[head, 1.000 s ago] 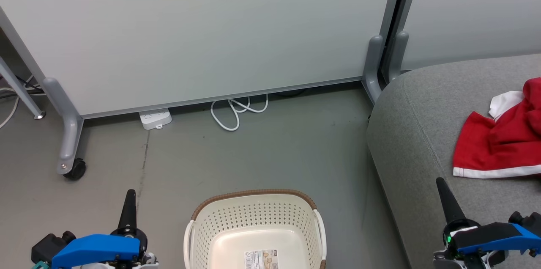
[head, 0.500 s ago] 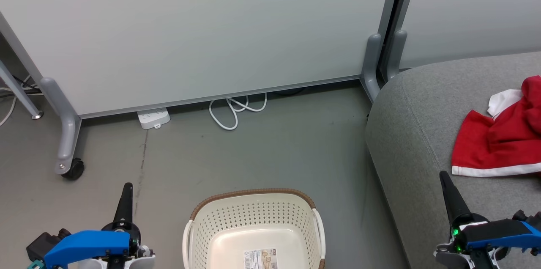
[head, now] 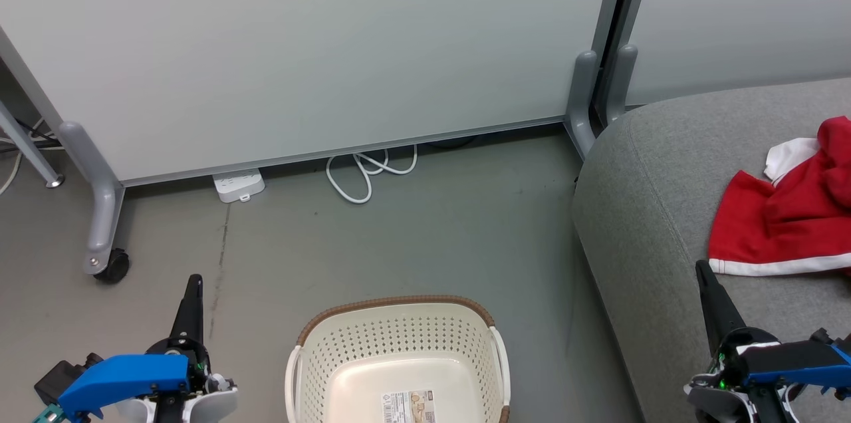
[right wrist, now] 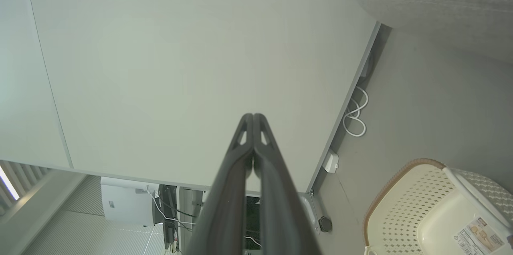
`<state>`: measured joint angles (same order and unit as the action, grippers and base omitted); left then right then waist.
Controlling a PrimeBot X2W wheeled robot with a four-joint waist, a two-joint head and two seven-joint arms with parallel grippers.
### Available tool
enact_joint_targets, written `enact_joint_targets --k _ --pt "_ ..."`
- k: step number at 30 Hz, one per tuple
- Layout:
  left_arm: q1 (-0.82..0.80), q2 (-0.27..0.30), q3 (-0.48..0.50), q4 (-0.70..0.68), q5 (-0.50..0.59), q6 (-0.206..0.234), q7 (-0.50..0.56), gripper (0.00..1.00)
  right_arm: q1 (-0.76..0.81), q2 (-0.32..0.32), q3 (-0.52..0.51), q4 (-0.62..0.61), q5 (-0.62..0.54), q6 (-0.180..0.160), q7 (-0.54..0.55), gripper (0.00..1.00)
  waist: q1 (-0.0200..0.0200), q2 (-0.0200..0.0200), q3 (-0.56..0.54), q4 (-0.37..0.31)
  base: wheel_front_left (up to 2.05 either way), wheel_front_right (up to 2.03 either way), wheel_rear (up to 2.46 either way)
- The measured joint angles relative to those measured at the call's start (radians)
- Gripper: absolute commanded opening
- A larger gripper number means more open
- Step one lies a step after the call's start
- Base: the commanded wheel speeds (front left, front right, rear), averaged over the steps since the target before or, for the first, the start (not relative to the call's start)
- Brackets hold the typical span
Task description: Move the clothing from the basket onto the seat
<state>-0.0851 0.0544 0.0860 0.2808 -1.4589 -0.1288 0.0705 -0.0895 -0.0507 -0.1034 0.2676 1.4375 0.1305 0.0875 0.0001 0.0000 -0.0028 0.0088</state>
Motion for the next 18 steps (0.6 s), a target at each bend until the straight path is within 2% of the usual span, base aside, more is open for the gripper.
enact_joint_targets --k 18 --pt "-0.015 -0.003 0.022 -0.027 -0.116 0.0 0.034 0.0 -0.01 0.0 -0.007 -0.017 0.131 0.0 0.021 0.0 -0.0001 0.0 0.004 -0.007 0.0 0.0 0.0"
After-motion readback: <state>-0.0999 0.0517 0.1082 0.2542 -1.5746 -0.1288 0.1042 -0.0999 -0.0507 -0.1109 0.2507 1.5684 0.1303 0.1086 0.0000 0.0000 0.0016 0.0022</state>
